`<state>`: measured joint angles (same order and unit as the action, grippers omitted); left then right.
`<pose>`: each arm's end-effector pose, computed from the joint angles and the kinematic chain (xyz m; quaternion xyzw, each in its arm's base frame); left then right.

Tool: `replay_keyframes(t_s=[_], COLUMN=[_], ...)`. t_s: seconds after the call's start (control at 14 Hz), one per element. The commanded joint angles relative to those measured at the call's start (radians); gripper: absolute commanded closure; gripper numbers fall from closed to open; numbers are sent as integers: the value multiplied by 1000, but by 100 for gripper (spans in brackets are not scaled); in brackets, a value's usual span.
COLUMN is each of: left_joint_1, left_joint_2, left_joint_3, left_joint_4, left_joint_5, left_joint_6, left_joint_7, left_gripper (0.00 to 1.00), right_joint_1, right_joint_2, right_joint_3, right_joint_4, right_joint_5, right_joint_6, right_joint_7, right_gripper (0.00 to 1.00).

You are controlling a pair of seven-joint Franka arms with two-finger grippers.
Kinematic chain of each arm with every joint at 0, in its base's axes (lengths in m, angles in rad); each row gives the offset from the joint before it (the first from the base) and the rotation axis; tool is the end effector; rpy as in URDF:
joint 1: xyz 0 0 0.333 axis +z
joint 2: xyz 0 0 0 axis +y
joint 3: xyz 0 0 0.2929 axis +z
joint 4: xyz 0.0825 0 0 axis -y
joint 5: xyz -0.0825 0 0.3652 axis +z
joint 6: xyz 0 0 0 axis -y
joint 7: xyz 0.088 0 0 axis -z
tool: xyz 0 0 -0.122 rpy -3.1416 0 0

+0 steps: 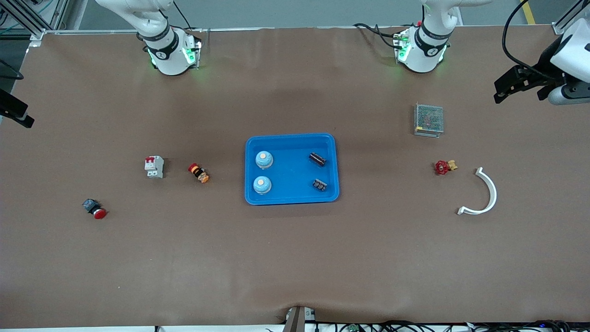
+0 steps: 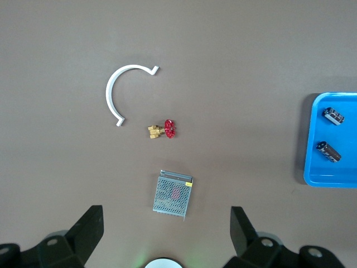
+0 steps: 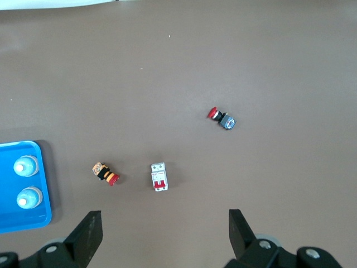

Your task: Place electrolytic capacitor and blue bell in tray

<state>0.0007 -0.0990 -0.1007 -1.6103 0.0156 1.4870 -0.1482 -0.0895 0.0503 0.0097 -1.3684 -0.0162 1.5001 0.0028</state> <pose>0.4954 -0.0502 0.6124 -0.9995 -0.0250 0.0107 0.0142 0.5413 -0.0455 0.6438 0.9983 -0.0422 0.0404 0.0094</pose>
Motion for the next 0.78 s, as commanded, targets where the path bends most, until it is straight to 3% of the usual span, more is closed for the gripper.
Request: replay_keyframes(t_s=[0.0,0.71], left_joint_1=[-1,-1], left_joint_2=[12,13], left_joint_3=[4,4], left_joint_4=[29,26], left_joint_5=[0,0], left_joint_6=[-13,-13], left_joint_7=[12,7], left_gripper=[0,0], right_joint_1=[-12,-21], right_joint_2=[11,16], right_joint_3=[7,7], right_joint_4=[20,11], right_joint_5=[7,30], right_joint_6=[2,-12], right_joint_7=[-12,40], right_gripper=[0,0])
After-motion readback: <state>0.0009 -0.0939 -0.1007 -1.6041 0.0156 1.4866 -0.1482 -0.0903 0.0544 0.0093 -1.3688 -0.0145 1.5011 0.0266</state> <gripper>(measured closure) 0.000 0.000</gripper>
